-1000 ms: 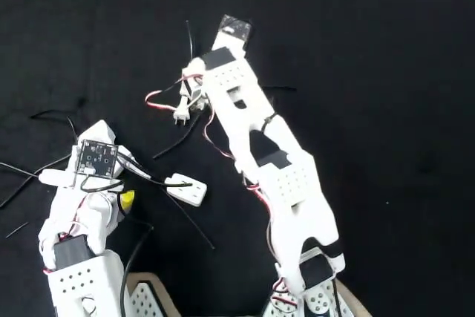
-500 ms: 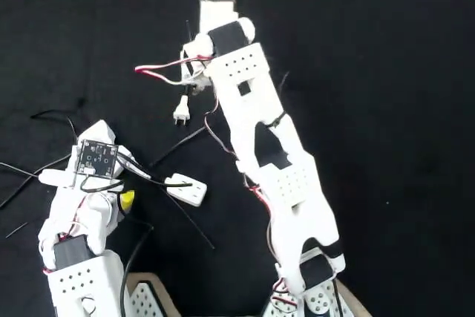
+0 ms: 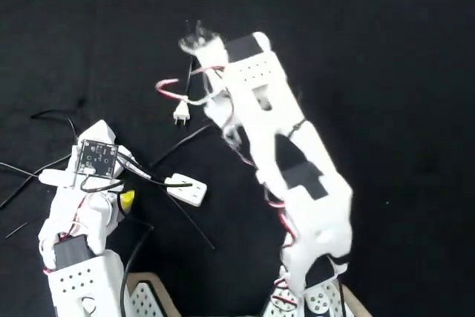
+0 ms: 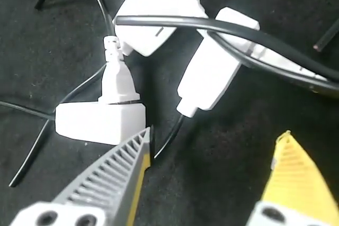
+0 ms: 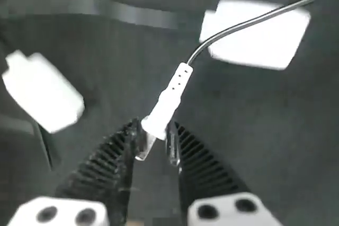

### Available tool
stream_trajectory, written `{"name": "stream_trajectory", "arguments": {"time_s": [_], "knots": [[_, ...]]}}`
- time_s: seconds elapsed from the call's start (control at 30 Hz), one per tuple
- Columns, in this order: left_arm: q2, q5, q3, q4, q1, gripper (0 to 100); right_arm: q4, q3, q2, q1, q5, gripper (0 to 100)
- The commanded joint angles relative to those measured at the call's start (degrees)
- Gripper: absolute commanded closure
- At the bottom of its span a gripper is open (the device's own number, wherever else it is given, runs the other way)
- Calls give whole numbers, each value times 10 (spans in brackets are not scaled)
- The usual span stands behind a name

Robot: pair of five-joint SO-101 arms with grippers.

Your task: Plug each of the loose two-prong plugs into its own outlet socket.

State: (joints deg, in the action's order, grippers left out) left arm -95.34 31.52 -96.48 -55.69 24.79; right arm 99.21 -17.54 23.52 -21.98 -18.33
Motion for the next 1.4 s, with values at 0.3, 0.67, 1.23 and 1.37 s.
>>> {"name": "stream_trajectory", "arguments": {"time_s": [0.3, 0.67, 1.23, 1.37], "knots": [[-6, 4, -7, 10, -6, 647, -1, 240, 29, 59, -88, 984], [-6, 4, -8, 9, -6, 647, 19, 84, 211, 57, -22, 982], [-6, 4, -8, 10, -6, 647, 20, 50, 216, 58, -2, 986], [-6, 4, -8, 10, -6, 647, 20, 53, 167, 55, 3, 987]]}}
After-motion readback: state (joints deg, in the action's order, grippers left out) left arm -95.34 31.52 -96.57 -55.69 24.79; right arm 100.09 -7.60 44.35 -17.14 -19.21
